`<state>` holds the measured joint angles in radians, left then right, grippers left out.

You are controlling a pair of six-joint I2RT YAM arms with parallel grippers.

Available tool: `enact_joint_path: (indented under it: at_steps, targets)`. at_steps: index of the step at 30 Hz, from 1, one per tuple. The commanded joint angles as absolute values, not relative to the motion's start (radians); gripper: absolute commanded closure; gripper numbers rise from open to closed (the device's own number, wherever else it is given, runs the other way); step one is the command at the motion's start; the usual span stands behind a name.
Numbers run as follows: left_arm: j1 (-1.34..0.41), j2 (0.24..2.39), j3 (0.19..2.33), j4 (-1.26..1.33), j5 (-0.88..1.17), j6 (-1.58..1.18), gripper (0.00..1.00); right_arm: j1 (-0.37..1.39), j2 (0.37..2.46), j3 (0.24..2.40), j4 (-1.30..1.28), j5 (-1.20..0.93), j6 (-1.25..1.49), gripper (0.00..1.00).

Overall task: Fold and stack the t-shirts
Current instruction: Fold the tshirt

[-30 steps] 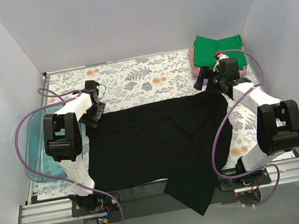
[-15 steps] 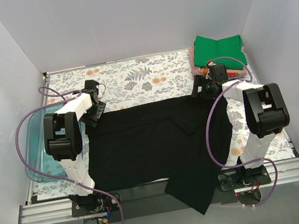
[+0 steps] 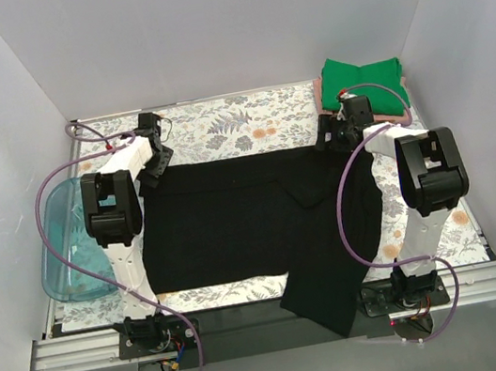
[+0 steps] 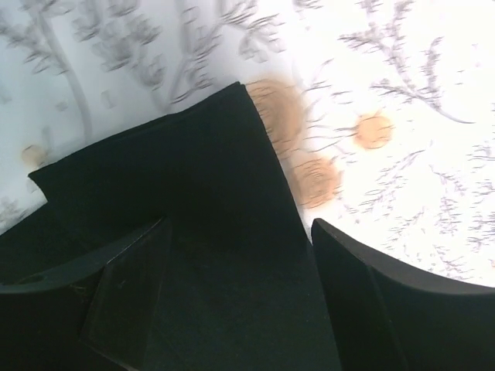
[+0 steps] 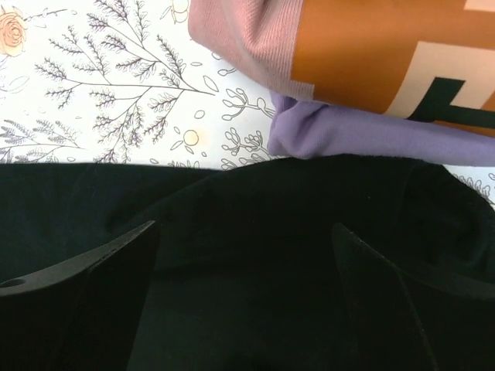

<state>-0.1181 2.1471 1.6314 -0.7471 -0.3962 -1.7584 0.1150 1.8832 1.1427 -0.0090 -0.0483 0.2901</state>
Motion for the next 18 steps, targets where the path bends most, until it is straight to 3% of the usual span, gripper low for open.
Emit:
enact_joint_path:
  at_steps: [1, 5, 11, 18]
  targets:
    - [-0.097, 2.186, 1.698, -0.744, -0.371, -1.701, 0.28, 0.101, 1.812, 1.16, -0.026, -0.069, 0.247, 0.02]
    - [-0.11, 2.074, 1.669, -0.715, -0.295, -1.654, 0.28, 0.117, 1.705, 1.131, -0.063, -0.159, 0.252, 0.02]
    - [-0.117, 1.818, 1.554, -0.676, -0.232, -1.595, 0.27, 0.25, 1.606, 1.071, -0.155, -0.112, 0.232, 0.02]
    - [-0.149, 1.449, 1.229, -0.655, -0.202, -1.594, 0.27, 0.327, 1.654, 1.057, -0.204, -0.071, 0.261, 0.02]
